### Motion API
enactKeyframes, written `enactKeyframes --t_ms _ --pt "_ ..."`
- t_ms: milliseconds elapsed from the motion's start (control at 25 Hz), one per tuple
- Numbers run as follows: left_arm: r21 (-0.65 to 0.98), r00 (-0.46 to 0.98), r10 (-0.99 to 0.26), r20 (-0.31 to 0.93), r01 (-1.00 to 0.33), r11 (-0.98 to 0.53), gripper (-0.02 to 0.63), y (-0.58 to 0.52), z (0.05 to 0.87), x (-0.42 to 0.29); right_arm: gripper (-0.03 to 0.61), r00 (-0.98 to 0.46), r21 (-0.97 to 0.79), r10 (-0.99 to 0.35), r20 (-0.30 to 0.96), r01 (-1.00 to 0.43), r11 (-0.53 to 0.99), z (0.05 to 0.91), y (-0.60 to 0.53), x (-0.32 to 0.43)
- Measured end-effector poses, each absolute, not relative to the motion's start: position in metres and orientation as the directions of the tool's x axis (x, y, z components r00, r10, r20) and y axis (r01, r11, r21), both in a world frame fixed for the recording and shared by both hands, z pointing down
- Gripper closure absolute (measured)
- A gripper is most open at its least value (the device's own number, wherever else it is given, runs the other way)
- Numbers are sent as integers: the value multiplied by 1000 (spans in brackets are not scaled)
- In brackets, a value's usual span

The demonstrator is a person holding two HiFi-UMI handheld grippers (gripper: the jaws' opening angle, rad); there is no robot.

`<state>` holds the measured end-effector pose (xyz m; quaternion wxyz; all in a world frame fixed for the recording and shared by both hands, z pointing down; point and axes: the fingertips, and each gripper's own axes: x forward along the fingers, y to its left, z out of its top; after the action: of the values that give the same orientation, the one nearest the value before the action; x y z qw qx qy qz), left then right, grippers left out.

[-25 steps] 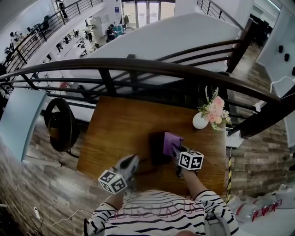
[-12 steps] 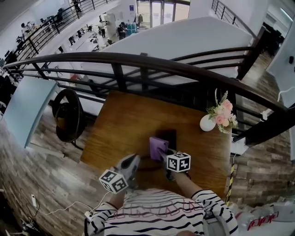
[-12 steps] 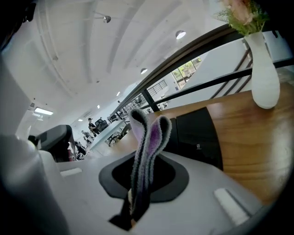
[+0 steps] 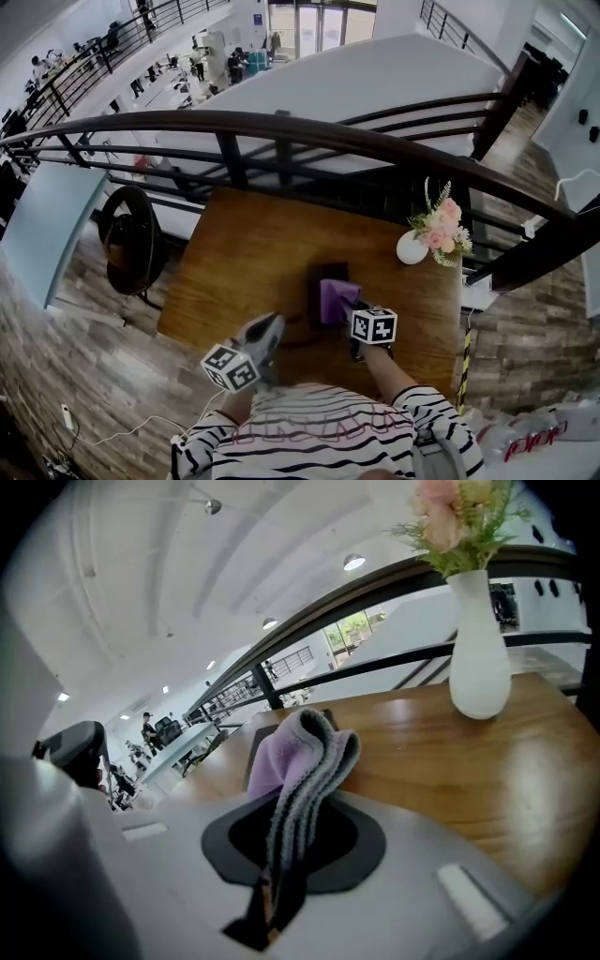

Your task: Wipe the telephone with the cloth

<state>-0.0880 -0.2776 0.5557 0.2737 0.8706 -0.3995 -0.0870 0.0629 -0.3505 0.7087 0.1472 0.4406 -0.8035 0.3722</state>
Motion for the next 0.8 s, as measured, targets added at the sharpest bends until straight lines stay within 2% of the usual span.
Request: enactKeyframes --t_ms 240,440,640,800 --pt "549 691 -720 64 -628 -553 612 -280 556 -73 540 -477 -451 -658 583 -863 225 711 -353 119" --pt "549 704 -708 61 -616 -565 612 -278 556 -68 540 -457 -455 -678 576 -868 198 706 -347 130" --pt "547 694 -717 58 -623 -559 612 -276 555 -75 541 -539 -503 -672 508 -819 277 682 -334 95" --pt "546 677 -734 53 -635 -546 612 -270 556 -84 540 -670 -552 -595 443 -727 408 665 -311 38"
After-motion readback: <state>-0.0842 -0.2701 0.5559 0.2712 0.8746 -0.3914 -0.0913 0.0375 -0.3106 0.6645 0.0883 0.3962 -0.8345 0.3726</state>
